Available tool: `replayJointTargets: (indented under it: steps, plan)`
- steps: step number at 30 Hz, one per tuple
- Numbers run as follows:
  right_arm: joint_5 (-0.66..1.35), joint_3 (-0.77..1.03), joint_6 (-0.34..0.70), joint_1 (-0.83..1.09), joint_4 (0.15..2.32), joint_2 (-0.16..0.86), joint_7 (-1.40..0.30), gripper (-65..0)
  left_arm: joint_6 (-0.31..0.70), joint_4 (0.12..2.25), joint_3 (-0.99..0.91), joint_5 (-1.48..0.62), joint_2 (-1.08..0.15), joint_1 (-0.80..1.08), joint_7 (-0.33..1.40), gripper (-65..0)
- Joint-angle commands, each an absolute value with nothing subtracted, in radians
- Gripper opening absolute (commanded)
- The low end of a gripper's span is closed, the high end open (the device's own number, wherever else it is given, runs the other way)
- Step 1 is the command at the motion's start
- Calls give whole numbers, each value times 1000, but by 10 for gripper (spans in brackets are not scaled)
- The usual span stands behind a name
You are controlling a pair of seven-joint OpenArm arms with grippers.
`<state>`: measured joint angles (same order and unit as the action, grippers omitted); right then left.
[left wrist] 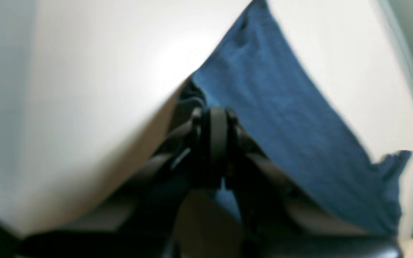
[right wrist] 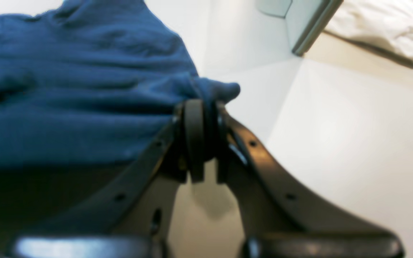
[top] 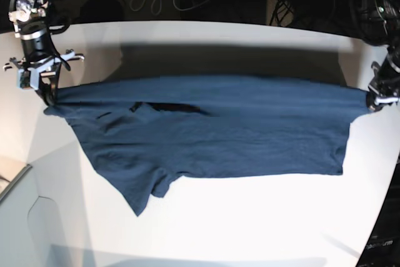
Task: Layout the t-shirt on the table in an organized manner, then fold the t-shirt properly
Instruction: 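Lift the shirt edge with both grippers and drag it toward the arms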
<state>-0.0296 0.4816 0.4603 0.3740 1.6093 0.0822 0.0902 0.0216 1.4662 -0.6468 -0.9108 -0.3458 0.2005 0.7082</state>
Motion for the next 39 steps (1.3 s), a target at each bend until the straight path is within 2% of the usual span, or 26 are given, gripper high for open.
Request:
replayJointTargets:
  steps: [1,13,20,25,39]
  plan:
    - [-19,493,460,375,1627,77,122,-650,21,1481,-671,-917,-361,199,707,-650]
    - [-19,495,461,467,1626,36,128,-650,21,1408,-704,-909,-337,260,719,-650]
    - [-19,501,461,372,1676,21,125,-650,21,1469,-723,-918,-341,196,723,-650]
    - [-19,501,461,404,1715,16,125,-650,21,1512,-756,-918,-334,197,723,-650]
    - [-21,498,461,501,1514,19,128,-650,22,1457,-759,-909,-294,278,716,-650]
